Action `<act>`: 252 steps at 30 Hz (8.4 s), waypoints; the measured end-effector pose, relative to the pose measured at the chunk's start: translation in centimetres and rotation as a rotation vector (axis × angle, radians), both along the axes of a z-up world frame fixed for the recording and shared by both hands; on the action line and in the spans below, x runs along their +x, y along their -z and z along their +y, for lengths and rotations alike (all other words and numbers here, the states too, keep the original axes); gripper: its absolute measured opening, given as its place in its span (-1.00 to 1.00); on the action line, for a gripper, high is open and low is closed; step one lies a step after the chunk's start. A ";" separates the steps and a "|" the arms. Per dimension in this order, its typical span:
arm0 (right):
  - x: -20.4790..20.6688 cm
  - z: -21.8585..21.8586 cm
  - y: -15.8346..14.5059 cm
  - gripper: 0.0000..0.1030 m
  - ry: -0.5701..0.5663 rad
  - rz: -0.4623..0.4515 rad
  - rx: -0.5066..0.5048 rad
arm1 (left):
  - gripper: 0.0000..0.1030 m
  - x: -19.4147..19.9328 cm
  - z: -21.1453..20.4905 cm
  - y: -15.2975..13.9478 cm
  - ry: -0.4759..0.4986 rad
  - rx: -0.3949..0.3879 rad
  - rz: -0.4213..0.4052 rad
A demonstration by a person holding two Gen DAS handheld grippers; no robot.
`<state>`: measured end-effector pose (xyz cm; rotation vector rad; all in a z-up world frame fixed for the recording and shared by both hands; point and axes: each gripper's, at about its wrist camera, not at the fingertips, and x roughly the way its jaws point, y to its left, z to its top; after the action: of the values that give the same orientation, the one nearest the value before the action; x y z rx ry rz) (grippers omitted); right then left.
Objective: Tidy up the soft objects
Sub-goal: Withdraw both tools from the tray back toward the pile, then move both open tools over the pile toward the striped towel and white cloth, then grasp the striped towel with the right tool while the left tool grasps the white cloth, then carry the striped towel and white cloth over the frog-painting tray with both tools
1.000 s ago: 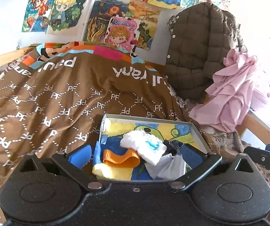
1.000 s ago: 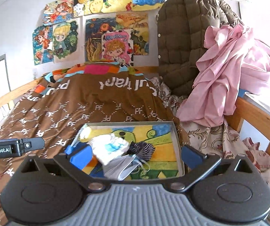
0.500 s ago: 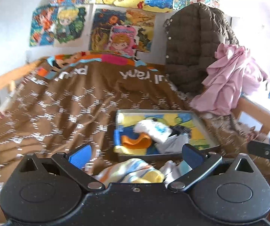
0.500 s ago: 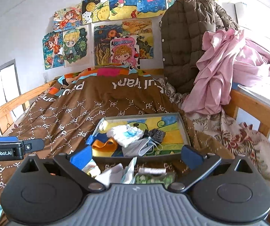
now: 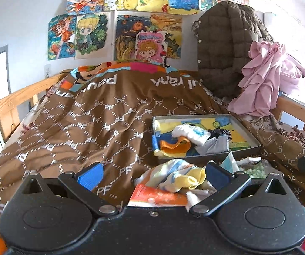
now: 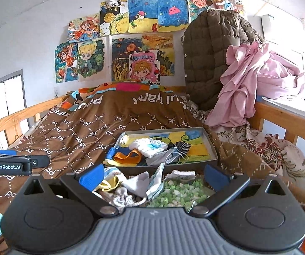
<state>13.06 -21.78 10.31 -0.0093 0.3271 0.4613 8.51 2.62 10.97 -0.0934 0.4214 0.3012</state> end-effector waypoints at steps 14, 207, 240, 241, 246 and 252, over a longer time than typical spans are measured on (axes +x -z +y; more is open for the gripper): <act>-2.7 0.8 4.0 0.99 0.001 0.026 -0.010 | 0.98 -2.6 0.9 2.5 -0.029 -0.046 0.033; 20.2 14.2 -1.2 -0.87 -0.277 0.159 -0.046 | -0.94 11.0 9.6 4.4 0.347 -0.501 0.012; 35.2 8.1 5.5 -0.85 0.016 0.355 0.097 | -0.93 35.8 6.5 5.5 0.383 -0.311 0.053; 35.0 8.1 5.8 -0.85 0.010 0.363 0.083 | -0.93 35.6 6.7 6.0 0.375 -0.307 0.064; 33.9 9.0 7.3 -0.83 -0.008 0.384 -0.001 | -0.93 35.0 7.8 8.0 0.338 -0.293 0.127; 33.3 9.7 7.2 -0.68 0.000 0.398 -0.016 | -0.87 34.5 8.2 8.9 0.313 -0.285 0.172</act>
<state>46.34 -12.06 3.06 0.0679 0.7217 0.4591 43.00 10.85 2.12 -0.2783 0.6401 -0.0619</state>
